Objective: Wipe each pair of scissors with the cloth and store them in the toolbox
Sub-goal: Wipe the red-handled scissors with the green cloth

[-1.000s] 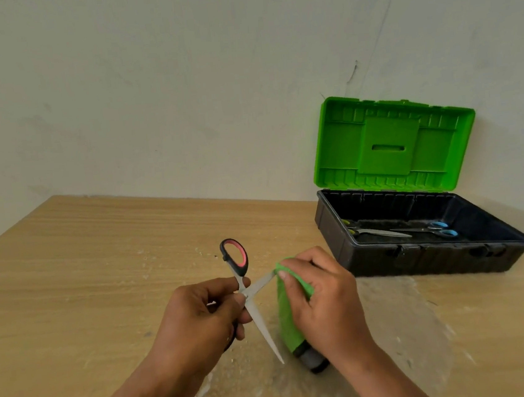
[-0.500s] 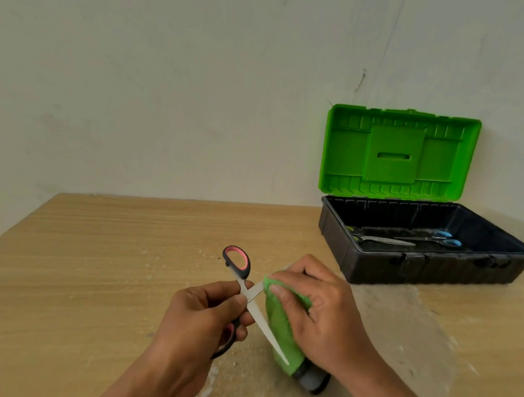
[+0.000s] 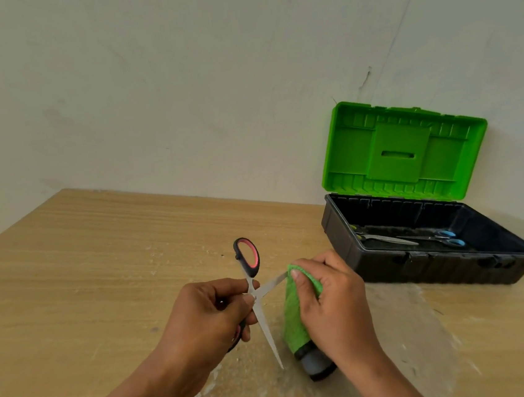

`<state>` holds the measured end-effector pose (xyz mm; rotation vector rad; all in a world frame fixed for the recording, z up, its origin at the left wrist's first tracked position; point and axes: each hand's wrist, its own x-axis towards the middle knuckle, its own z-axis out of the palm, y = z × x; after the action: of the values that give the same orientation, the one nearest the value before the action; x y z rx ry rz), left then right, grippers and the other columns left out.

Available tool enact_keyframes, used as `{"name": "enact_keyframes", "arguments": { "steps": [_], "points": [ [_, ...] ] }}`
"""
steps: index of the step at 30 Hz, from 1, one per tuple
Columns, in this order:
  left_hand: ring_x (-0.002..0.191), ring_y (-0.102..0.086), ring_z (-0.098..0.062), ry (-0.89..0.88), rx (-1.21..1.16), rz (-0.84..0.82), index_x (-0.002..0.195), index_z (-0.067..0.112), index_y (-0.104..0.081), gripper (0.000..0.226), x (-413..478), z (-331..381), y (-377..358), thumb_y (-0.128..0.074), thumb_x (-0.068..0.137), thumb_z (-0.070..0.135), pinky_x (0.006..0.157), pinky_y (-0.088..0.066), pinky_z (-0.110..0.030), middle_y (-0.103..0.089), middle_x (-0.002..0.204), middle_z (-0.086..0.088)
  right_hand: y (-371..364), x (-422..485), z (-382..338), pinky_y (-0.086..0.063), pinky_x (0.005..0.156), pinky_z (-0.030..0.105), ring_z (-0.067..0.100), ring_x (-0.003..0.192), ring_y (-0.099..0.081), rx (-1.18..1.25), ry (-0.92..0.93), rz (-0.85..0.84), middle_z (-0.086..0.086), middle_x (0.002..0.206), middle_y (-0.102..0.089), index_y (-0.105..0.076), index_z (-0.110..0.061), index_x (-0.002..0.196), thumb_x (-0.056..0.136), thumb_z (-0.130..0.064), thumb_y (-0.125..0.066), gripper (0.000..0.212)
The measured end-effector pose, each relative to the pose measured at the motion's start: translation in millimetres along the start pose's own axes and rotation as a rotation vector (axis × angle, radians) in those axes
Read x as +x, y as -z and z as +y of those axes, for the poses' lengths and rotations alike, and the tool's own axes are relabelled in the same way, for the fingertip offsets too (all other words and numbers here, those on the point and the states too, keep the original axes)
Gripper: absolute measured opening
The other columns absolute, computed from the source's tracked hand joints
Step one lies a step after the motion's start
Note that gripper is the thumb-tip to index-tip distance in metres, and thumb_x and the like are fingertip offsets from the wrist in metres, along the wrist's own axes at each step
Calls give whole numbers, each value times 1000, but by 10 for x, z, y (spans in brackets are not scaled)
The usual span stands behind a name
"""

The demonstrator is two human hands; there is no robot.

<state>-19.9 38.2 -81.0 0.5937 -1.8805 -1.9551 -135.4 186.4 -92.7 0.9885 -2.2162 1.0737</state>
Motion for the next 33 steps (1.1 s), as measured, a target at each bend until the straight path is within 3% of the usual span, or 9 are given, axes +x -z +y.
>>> {"name": "enact_keyframes", "arguments": {
  "steps": [6, 11, 14, 18, 22, 26, 31, 33],
  "points": [
    [49, -60, -16, -86, 115, 46, 105, 8, -74, 17, -9, -49, 8, -65, 91, 5, 49, -46, -16, -72, 63, -12, 43, -1, -124, -45, 69, 14, 9, 83, -54, -45, 185, -254, -6, 94, -52, -75, -12, 111, 97, -15, -66, 18],
    [50, -59, -17, -86, 118, 45, 92, 13, -78, 15, 22, -32, 42, -66, 90, 4, 52, -47, -21, -72, 66, -15, 2, -60, -213, -40, 77, 10, 12, 90, -54, -8, 312, -399, -1, 100, -54, -71, -5, 120, 95, -7, -68, 25],
    [50, -58, -19, -50, 88, 19, 99, 7, -76, 13, 64, -13, 85, -66, 91, 3, 52, -47, -26, -70, 65, -16, 13, -66, -207, -45, 81, 10, 11, 96, -58, 81, 354, -415, -3, 105, -58, -71, -7, 123, 95, -7, -68, 28],
    [48, -58, -19, -19, 42, 22, 104, -1, -71, 15, 119, -2, 146, -66, 90, 0, 50, -46, -25, -68, 64, -18, 89, -70, -209, -54, 82, 26, 9, 103, -61, 207, 304, -455, -9, 113, -60, -71, -15, 128, 99, -19, -60, 31],
    [46, -55, -20, -16, 30, 13, 100, -1, -70, 11, 113, 16, 147, -66, 89, -2, 48, -44, -25, -65, 61, -16, 74, -113, -203, -53, 79, 24, 4, 101, -59, 181, 341, -491, -14, 107, -61, -76, -21, 118, 97, -16, -64, 24],
    [46, -56, -19, -25, 16, 9, 102, -1, -69, 13, 131, 19, 128, -65, 90, -1, 49, -46, -24, -65, 62, -16, -1, -108, -251, -54, 76, 26, 11, 96, -60, 104, 318, -330, -5, 104, -60, -75, -11, 117, 94, -7, -67, 24],
    [46, -55, -19, -21, 41, 34, 98, 2, -70, 10, 130, -10, 142, -66, 89, -1, 50, -46, -28, -65, 61, -15, 30, -111, -276, -44, 75, 15, 7, 93, -54, 111, 402, -501, -10, 101, -56, -76, -17, 115, 99, -19, -59, 24],
    [46, -56, -19, -16, 36, 11, 98, 2, -70, 10, 134, -10, 119, -65, 90, -1, 51, -47, -29, -64, 62, -15, 27, -99, -244, -47, 76, 18, 7, 94, -55, 116, 373, -448, -11, 101, -57, -76, -17, 116, 97, -14, -63, 23]
  ]
}}
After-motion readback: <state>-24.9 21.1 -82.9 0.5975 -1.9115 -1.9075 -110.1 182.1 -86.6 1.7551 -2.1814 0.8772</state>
